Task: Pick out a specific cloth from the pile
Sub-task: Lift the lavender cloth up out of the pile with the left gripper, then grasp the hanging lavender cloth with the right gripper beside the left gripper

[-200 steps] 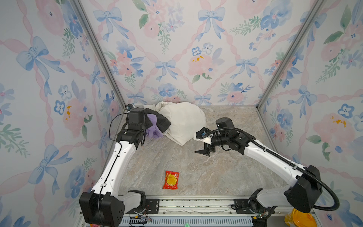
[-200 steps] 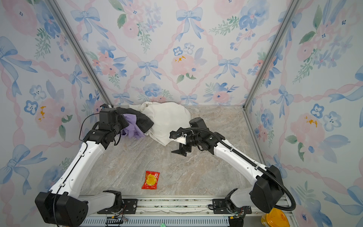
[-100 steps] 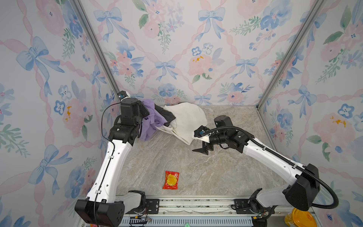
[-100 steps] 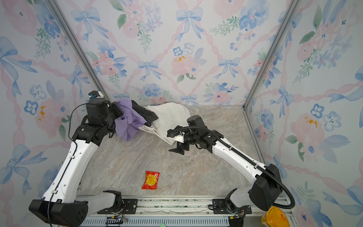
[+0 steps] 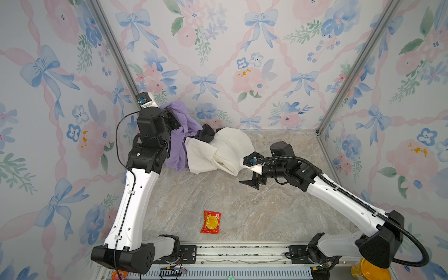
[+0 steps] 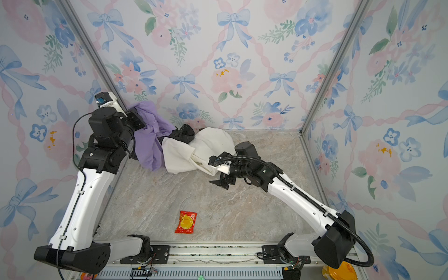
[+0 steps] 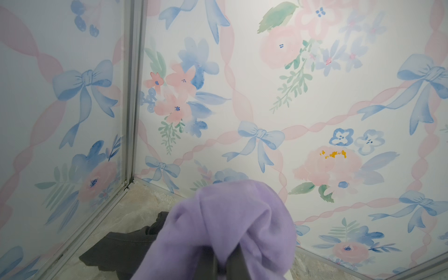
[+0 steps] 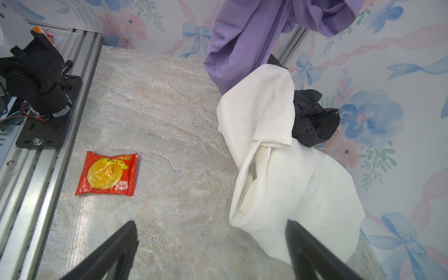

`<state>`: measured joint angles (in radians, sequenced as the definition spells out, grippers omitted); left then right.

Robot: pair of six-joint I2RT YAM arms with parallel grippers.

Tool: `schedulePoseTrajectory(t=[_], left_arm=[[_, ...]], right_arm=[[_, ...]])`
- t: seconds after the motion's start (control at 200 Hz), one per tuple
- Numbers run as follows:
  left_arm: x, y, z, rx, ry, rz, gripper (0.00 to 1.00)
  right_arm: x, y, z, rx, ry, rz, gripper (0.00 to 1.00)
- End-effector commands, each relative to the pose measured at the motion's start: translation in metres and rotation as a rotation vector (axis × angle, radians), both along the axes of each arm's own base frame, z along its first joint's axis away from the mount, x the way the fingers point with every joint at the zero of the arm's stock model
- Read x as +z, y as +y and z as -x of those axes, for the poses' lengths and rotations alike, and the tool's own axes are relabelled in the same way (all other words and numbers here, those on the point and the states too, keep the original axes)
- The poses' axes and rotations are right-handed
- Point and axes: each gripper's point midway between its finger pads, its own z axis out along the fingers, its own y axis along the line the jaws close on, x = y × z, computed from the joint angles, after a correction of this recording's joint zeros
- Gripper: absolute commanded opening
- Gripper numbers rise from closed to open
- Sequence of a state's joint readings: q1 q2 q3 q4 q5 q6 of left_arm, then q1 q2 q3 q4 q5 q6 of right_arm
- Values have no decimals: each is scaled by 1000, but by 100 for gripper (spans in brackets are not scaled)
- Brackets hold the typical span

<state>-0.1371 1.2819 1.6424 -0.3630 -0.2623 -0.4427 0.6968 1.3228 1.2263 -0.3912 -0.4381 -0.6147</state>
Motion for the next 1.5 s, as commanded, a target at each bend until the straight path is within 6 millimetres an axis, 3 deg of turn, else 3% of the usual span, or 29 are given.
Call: schedulePoseTrajectory(t=[0.0,0.19,0.43,0.595,0.735,0.95,1.115,1.32,1.495], left_arm=[[64,-12,3,-76,-201,-49,0],[102,-35,0,-204,-309,-87,0],[136,-81,2,-476,-449,-124,0],[145,-112,1,-666,-508,-123,0],[139,-147,-1,-841,-511,-142,0],[108,-200,-11,-1037,-452,-118,0],[59,-235,-21,-1126,-340,-77,0],[-21,-254,-30,-1118,-160,-47,0],[-66,-260,-22,-1106,-65,-65,0]], right_arm=[[10,-5,-5,-89,2,-26,97],[29,-11,-24,-189,-58,-35,97],[44,-13,-37,-246,-88,-41,97],[54,-15,-38,-283,-71,-81,97],[70,-30,-58,-464,-55,-163,97],[85,-49,-75,-584,18,-219,97],[97,-55,-79,-608,29,-253,97],[99,-54,-78,-592,45,-240,97],[92,-45,-75,-556,99,-224,99]])
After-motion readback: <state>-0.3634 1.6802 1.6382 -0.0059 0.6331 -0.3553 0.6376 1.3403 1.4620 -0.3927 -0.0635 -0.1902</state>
